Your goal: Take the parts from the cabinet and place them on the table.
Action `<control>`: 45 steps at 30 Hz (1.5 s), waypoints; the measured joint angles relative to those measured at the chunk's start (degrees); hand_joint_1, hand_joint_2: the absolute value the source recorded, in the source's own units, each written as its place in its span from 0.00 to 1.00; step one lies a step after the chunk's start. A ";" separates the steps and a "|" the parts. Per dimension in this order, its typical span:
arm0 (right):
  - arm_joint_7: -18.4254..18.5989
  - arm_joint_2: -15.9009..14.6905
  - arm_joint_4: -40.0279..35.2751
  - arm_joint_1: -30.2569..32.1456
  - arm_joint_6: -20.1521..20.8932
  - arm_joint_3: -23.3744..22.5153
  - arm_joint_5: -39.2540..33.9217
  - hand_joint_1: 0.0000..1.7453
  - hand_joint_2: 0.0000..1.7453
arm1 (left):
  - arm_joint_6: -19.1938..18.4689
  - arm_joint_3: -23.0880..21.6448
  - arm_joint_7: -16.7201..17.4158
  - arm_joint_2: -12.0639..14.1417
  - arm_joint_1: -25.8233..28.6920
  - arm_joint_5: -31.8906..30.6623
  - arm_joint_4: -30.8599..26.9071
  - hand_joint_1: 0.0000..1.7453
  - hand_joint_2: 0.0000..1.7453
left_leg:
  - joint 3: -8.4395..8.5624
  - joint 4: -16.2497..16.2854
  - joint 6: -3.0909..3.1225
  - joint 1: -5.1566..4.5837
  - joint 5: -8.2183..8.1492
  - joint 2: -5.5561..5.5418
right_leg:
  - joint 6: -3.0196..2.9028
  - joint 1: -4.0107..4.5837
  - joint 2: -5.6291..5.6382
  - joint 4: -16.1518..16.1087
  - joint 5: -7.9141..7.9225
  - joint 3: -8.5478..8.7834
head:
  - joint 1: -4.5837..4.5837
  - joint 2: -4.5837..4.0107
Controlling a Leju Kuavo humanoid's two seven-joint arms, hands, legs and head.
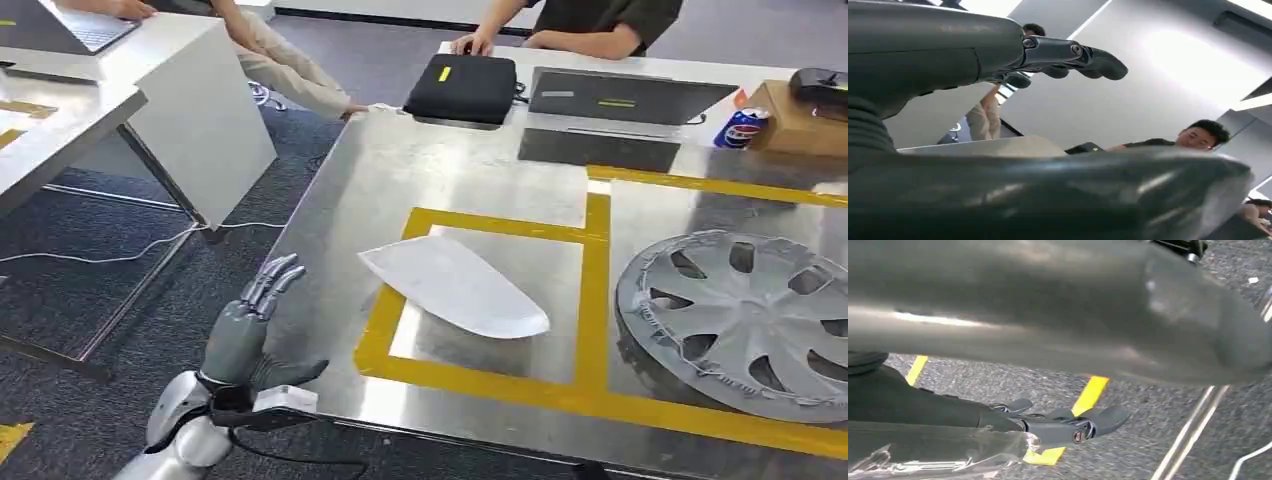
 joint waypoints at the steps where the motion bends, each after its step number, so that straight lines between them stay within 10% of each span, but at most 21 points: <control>1: 0.04 0.00 0.00 0.06 -0.13 0.00 0.04 0.00 0.00 | -0.02 0.78 -0.17 0.11 0.48 0.26 -0.41 0.00 0.00 | -0.26 0.06 -0.30 0.15 0.26 0.00 | 0.14 -0.12 -0.04 -3.27 1.86 2.22 | 0.02 0.00; 3: 0.26 0.00 0.00 -0.09 -0.35 0.02 0.77 0.00 0.00 | -0.26 2.20 -0.88 0.13 1.33 3.06 -0.74 0.00 0.00 | -0.71 0.33 -1.00 0.64 0.69 -0.02 | 0.59 -0.44 -0.29 -13.76 5.52 8.80 | 0.07 0.00; 4: 0.39 0.19 0.04 -0.35 -0.42 0.09 1.11 0.00 0.00 | -1.07 3.50 -1.89 0.04 1.93 5.84 -0.74 0.00 0.00 | -0.89 0.55 -1.56 0.41 0.96 -0.05 | 0.95 -0.30 -0.25 -16.87 3.99 10.45 | 0.15 0.00; 9: 0.44 0.46 0.13 0.00 -0.42 0.07 1.11 0.00 0.00 | -8.07 14.59 -8.57 -1.73 3.76 19.11 2.46 0.00 0.00 | -1.34 0.43 -3.43 0.67 2.33 -0.08 | -2.54 -0.04 0.35 -15.81 6.14 8.31 | -0.39 0.00; 12: 0.44 0.46 0.13 0.01 -0.39 0.04 1.07 0.00 0.00 | -9.62 22.76 -9.16 -3.39 3.80 23.10 6.85 0.00 0.00 | -4.83 9.51 -3.99 0.71 -7.21 -0.17 | -3.72 0.15 0.40 -15.78 8.10 6.36 | -0.68 0.00; 14: 0.70 0.48 0.13 0.28 -0.18 0.02 1.07 0.00 0.00 | -9.46 28.80 -9.16 -4.06 2.99 25.29 11.16 0.00 0.00 | -6.87 17.38 -4.02 0.70 -10.67 -0.18 | -3.89 0.46 0.40 -15.74 9.23 4.78 | -0.68 0.00; 16: 1.25 0.48 0.13 0.52 0.09 0.00 1.20 0.00 0.00 | -9.18 34.75 -9.16 -4.59 2.19 26.95 16.62 0.00 0.00 | -4.79 16.66 -3.62 0.66 -8.71 -0.19 | -3.83 0.72 0.50 -15.73 10.29 3.33 | -0.70 0.00; 18: 1.49 0.48 0.13 0.60 0.24 -0.04 1.40 0.00 0.00 | -8.33 39.35 -9.16 -4.74 1.27 27.58 21.34 0.00 0.00 | 1.46 8.50 -2.85 0.47 -5.60 -0.25 | -3.67 0.92 0.64 -15.73 11.40 2.06 | -0.70 0.00; 20: 1.53 0.66 0.13 0.59 0.31 -0.09 1.64 0.00 0.00 | -6.97 43.44 -9.16 -4.63 -0.49 27.69 27.10 0.00 0.00 | 8.05 -0.48 -2.21 0.00 -7.12 -0.38 | -3.25 1.24 0.64 -15.61 12.19 1.51 | -0.74 0.00; 24: 1.66 0.81 0.13 1.02 0.77 -0.13 2.14 0.00 0.00 | -4.97 52.13 -9.16 -3.39 -2.01 27.69 43.54 0.00 0.00 | 6.95 -1.03 -1.19 -0.20 -5.17 -0.03 | -1.82 0.80 0.74 -16.57 14.31 1.35 | -0.89 0.00; 28: 1.84 0.81 0.20 1.48 0.92 -0.15 2.36 0.00 0.00 | -3.50 56.00 -8.61 -2.89 -2.39 27.12 53.17 0.00 0.00 | 4.29 -0.98 -0.05 -0.13 -2.84 0.10 | -1.06 0.68 0.10 -5.00 2.53 -2.10 | -0.44 0.00; 32: 1.92 0.83 0.20 1.45 0.92 -0.15 2.45 0.00 0.00 | -3.34 56.21 -8.08 -2.89 -2.44 26.79 53.82 0.00 0.00 | 4.00 -0.97 -0.04 -0.15 -2.64 0.11 | -1.02 0.68 0.09 -3.69 1.81 -2.38 | -0.44 0.00; 33: 3.24 0.85 0.20 1.57 0.81 -0.15 4.48 0.00 0.00 | -1.79 57.09 5.78 -3.85 -3.30 23.45 62.26 0.00 0.00 | -0.20 -0.65 -0.39 -0.24 0.54 0.17 | -1.07 0.76 -0.02 -6.98 6.44 5.86 | -0.41 0.00; 35: 3.67 0.98 0.20 1.26 0.44 -0.07 5.33 0.00 0.00 | -2.71 57.09 9.41 -4.76 -3.45 22.39 64.30 0.00 0.00 | -1.06 -0.41 -0.98 -0.52 1.55 0.10 | -1.27 1.03 -0.28 -17.46 3.83 13.31 | -0.37 0.00; 39: 4.13 1.42 0.26 1.61 0.18 0.22 6.24 0.00 0.00 | -6.21 54.98 13.97 -6.62 -3.45 13.01 67.10 0.00 0.00 | -1.18 -0.63 -2.33 -0.20 3.59 0.19 | -2.87 1.30 -0.26 -18.86 4.55 12.50 | -0.42 0.00; 40: 4.20 1.53 0.31 1.62 0.18 0.26 6.56 0.00 0.00 | -7.19 53.97 14.21 -6.80 -3.35 11.35 67.58 0.00 0.00 | -1.54 -0.18 -2.69 0.01 2.42 -0.05 | -3.44 1.02 -0.81 -18.99 5.32 12.06 | -0.39 0.00; 43: 4.57 1.75 0.31 1.62 0.18 0.74 7.89 0.00 0.00 | -7.80 51.84 14.86 -7.83 -3.30 10.10 68.55 0.00 0.00 | -4.76 10.12 -3.83 0.38 -8.48 -0.19 | -4.05 0.99 -1.01 -18.93 7.47 9.63 | -0.92 0.00; 45: 4.63 1.81 0.33 1.71 0.20 1.12 8.37 0.00 0.00 | -8.07 51.23 14.93 -7.87 -3.33 10.18 68.85 0.00 0.00 | -5.85 17.05 -4.30 0.63 -10.38 -0.19 | -3.90 0.97 -1.69 -18.78 8.87 8.09 | -0.98 0.00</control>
